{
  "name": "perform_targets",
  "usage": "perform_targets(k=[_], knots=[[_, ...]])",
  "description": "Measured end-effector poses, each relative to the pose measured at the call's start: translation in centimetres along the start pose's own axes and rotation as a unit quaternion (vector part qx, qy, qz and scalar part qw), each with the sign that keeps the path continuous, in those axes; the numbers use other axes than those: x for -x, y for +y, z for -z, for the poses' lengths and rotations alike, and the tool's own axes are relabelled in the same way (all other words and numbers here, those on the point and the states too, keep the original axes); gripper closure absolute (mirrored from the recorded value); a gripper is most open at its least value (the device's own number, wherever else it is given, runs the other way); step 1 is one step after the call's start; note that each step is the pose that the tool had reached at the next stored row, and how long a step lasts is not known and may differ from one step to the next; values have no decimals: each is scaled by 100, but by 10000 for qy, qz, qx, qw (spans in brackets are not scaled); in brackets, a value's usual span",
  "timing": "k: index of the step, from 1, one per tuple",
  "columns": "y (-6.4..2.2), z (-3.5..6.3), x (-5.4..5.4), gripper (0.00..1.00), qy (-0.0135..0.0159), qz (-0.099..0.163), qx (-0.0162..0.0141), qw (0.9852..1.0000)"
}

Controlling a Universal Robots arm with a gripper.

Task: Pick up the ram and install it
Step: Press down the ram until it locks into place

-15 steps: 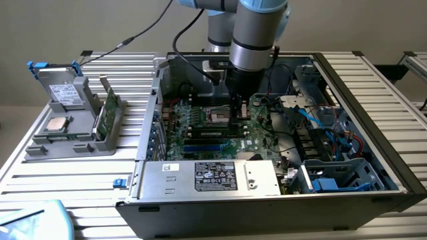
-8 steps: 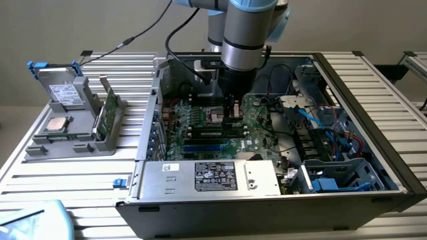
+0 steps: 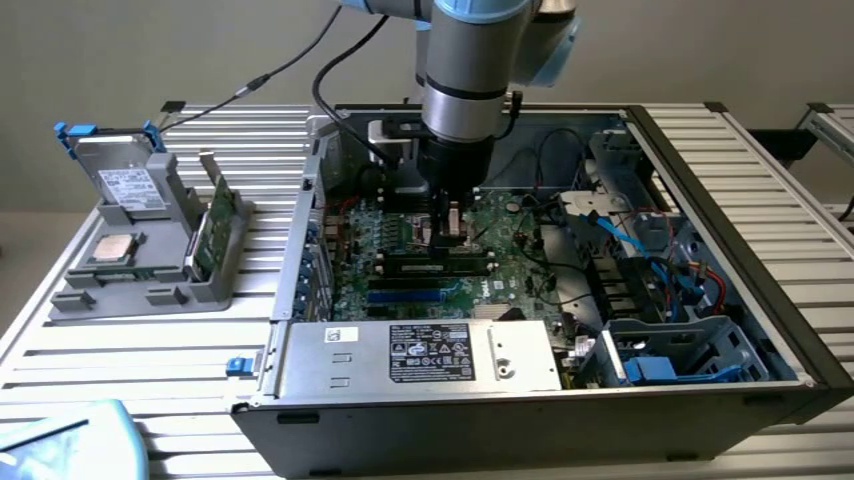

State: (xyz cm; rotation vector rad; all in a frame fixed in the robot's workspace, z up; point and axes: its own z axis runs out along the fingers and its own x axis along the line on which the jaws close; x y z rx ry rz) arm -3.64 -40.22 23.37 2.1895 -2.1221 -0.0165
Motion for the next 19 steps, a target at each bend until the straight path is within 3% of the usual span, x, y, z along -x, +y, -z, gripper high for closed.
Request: perform_targets(k=[15, 17, 19], knots=[[30, -94, 21, 89, 4, 0, 0, 10000], [29, -68, 31, 89, -8, -1, -3, 10000], [27, 3, 27, 89, -2, -1, -1, 10000]])
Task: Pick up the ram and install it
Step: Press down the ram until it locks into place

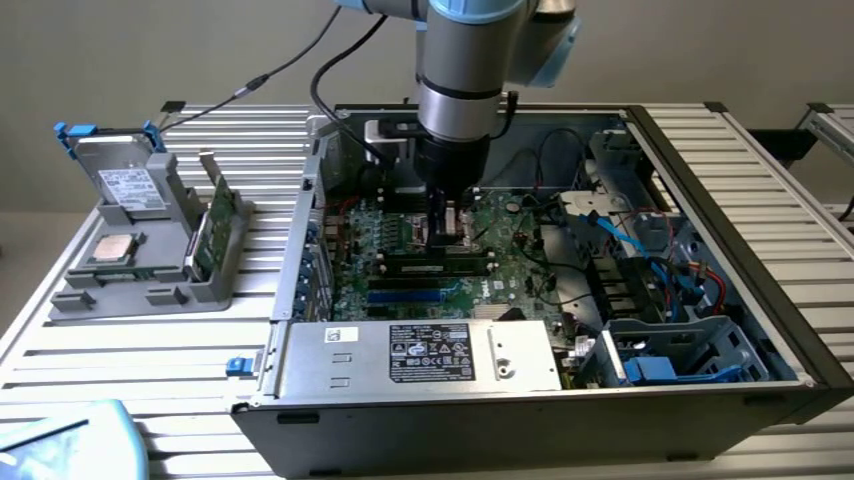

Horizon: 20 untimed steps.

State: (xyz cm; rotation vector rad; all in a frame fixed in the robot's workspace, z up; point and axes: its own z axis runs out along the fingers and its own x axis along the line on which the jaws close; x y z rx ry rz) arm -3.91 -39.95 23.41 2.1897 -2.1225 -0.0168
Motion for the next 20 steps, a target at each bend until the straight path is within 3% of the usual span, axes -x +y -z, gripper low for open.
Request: perform_targets(k=[2, 7, 20], knots=[[-18, 49, -4, 89, 1, 0, 3, 10000], [-159, 129, -21, 89, 0, 2, 28, 10000], [-162, 130, -22, 89, 0, 5, 31, 10000]])
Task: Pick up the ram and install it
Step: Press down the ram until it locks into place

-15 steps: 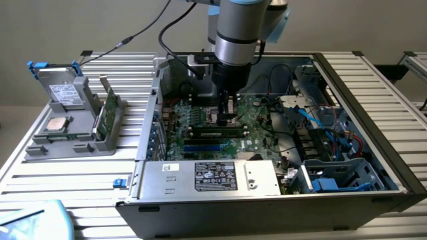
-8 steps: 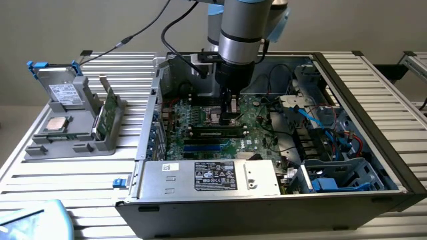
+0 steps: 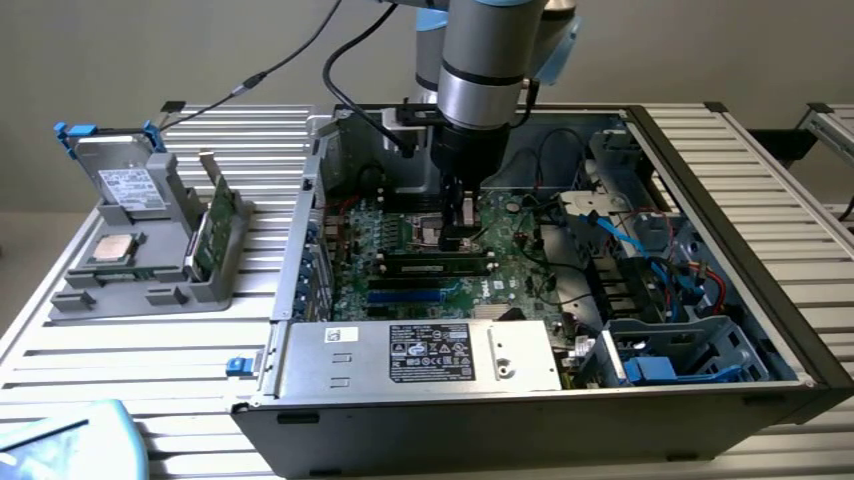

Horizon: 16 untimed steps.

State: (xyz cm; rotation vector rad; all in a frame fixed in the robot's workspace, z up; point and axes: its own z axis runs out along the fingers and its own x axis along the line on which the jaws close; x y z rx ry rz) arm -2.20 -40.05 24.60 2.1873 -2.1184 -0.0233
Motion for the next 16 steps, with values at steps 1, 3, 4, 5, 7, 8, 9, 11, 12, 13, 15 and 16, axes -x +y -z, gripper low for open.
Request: perform_targets(k=[1, 3, 4, 5, 7, 8, 9, 11, 12, 13, 15, 16], knots=[[0, 0, 0, 89, 0, 0, 0, 10000], [0, 0, 0, 89, 0, 1, 0, 10000], [0, 0, 0, 89, 0, 1, 0, 10000], [0, 0, 0, 89, 0, 1, 0, 10000], [2, 0, 0, 89, 1, 2, -2, 10000], [12, -4, 5, 89, 3, 4, -26, 10000], [15, -4, 4, 89, 5, 21, -31, 10000], [19, -7, 4, 89, 2, 6, -33, 10000], [20, -10, 4, 89, -1, -33, -34, 10000], [20, -12, 5, 89, -6, -104, -30, 9999], [20, -14, 5, 89, -18, -259, -21, 9997], [20, -15, 5, 89, -24, -339, -17, 9994]])
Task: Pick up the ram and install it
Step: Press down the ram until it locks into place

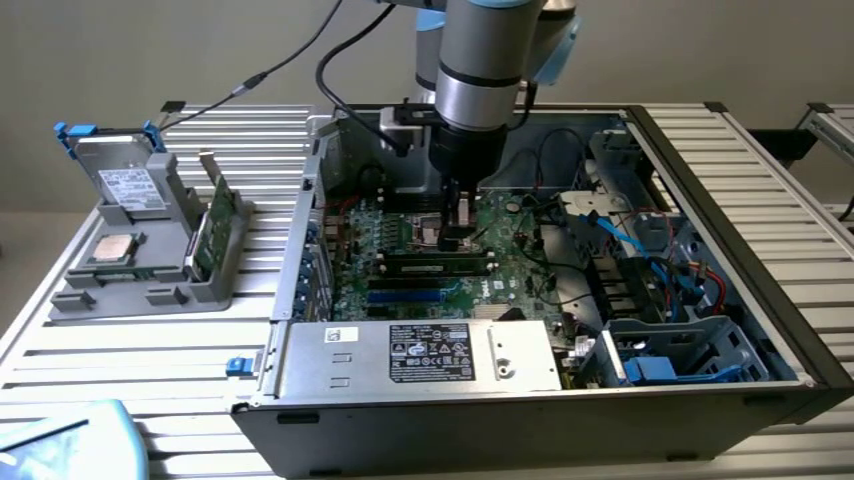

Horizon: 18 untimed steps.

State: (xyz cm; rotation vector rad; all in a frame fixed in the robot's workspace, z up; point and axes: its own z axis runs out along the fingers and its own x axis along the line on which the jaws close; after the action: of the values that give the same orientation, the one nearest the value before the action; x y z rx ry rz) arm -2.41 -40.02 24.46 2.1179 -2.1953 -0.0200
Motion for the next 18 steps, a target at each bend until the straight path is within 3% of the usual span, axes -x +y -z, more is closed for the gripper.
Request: perform_targets(k=[5, 9, 14, 18], knots=[[0, -4, 0, 89, -28, -384, 21, 9993], [-1, -7, 0, 89, -50, -686, 37, 9976], [-1, -10, 0, 89, -78, -1069, 56, 9942], [-1, -12, 0, 89, -101, -1374, 70, 9904]])
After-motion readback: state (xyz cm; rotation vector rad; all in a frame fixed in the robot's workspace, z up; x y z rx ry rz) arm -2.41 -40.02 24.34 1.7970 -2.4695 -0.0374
